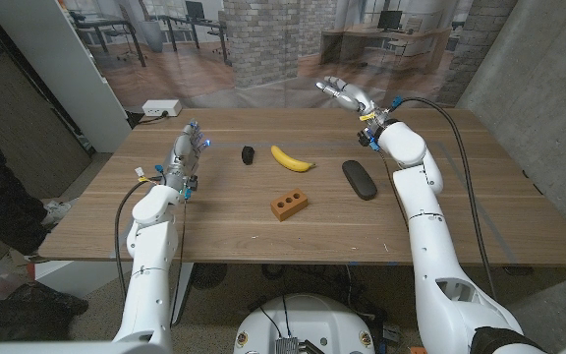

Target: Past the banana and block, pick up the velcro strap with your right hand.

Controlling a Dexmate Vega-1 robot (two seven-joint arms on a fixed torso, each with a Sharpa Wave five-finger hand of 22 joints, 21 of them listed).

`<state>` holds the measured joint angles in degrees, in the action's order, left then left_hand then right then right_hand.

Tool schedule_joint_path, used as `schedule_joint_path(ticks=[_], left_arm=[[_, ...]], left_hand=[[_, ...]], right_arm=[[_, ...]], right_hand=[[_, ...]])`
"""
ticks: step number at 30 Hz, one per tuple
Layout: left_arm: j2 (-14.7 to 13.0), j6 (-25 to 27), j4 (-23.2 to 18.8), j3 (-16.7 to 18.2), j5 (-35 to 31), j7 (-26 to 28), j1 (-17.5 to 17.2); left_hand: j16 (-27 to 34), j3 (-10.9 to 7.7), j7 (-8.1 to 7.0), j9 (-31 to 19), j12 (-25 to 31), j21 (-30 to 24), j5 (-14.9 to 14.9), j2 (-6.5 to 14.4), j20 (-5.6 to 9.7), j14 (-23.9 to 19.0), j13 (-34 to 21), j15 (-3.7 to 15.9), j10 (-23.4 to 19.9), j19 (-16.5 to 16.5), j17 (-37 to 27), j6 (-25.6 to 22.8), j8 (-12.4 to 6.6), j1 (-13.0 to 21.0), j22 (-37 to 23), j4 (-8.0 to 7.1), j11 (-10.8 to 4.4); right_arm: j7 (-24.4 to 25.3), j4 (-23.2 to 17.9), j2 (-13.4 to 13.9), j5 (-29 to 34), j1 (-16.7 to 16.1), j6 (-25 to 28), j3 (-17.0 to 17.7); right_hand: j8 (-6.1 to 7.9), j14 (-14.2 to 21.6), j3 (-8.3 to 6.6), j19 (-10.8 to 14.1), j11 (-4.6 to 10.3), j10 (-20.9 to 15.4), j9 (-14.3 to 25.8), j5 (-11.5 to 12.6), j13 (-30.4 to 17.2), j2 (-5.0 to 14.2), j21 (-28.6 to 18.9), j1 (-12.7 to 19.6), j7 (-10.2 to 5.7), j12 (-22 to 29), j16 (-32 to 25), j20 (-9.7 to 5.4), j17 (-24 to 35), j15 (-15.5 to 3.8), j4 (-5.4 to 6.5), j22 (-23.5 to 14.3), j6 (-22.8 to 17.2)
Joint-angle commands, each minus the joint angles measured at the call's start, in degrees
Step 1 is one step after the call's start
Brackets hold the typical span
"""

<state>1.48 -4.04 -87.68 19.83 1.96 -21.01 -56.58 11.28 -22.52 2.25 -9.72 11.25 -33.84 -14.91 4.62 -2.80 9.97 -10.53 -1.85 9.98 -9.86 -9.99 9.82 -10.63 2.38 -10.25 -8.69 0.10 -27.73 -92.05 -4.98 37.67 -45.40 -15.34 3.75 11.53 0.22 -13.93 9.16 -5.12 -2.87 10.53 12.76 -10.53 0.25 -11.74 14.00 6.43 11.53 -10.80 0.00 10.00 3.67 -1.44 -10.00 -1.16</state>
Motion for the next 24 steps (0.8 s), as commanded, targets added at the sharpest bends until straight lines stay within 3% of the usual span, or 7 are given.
schedule_joint_path(ticks=[1,6,9,24], left_arm=[[-0.16,0.4,-0.31,0.35,-0.08,0.25,-0.13],[-0.21,0.47,-0.29,0.44,-0.13,0.3,-0.05],[-0.07,0.06,0.05,0.56,0.09,0.32,0.14],[0.02,-0.16,-0.11,0.97,0.31,0.61,-0.11]], left_hand=[[0.03,0.02,0.35,-0.31,0.09,0.25,-0.46,2.08,-0.42,16.37,-0.11,-0.36,14.53,-13.59,-0.25,10.84,0.05,0.54,-0.25,0.33,0.32],[0.05,0.1,0.45,-0.31,0.22,0.57,-0.46,2.01,-0.97,16.17,-0.11,-0.69,14.1,-13.91,-0.24,10.78,0.05,0.56,-0.26,0.36,0.67],[0.04,0.13,0.56,-0.3,0.12,0.65,-0.46,2.0,-0.95,16.12,-0.11,-0.75,14.28,-13.8,-0.24,10.74,0.05,0.56,-0.27,0.36,0.2],[-0.03,0.11,0.94,-0.3,0.22,1.06,-0.6,2.51,-0.55,16.01,-0.12,-0.91,13.74,-13.41,-0.26,10.37,0.01,0.47,-0.31,0.1,0.69]], right_arm=[[0.78,-1.19,0.35,4.7,0.18,-0.39,-2.08],[0.86,-1.45,0.58,6.25,0.37,-0.95,-2.9],[0.95,-1.83,0.62,7.82,0.5,-0.85,-3.7],[2.01,-1.75,0.8,13.41,1.81,-1.83,-6.77]], right_hand=[[-0.06,0.63,-0.1,0.32,-0.02,-0.49,0.18,0.2,-0.22,0.03,0.1,0.62,0.15,0.05,-0.2,-0.17,0.14,0.24,-0.28,-0.09,-0.38],[-0.07,0.67,-0.08,0.39,-0.03,-0.55,0.18,0.21,-0.23,0.02,0.09,0.7,0.16,0.04,-0.19,-0.23,0.14,0.28,-0.36,-0.09,-0.41],[-0.08,0.66,-0.06,0.37,-0.03,-0.48,0.19,0.22,-0.23,0.0,0.1,0.75,0.18,0.0,-0.17,-0.19,0.14,0.29,-0.42,-0.09,-0.42],[-0.16,0.61,-0.03,0.26,-0.07,-0.44,0.2,0.26,-0.24,-0.01,0.18,1.03,0.25,-0.09,-0.08,-0.09,0.14,0.34,-0.7,-0.09,-0.31]])
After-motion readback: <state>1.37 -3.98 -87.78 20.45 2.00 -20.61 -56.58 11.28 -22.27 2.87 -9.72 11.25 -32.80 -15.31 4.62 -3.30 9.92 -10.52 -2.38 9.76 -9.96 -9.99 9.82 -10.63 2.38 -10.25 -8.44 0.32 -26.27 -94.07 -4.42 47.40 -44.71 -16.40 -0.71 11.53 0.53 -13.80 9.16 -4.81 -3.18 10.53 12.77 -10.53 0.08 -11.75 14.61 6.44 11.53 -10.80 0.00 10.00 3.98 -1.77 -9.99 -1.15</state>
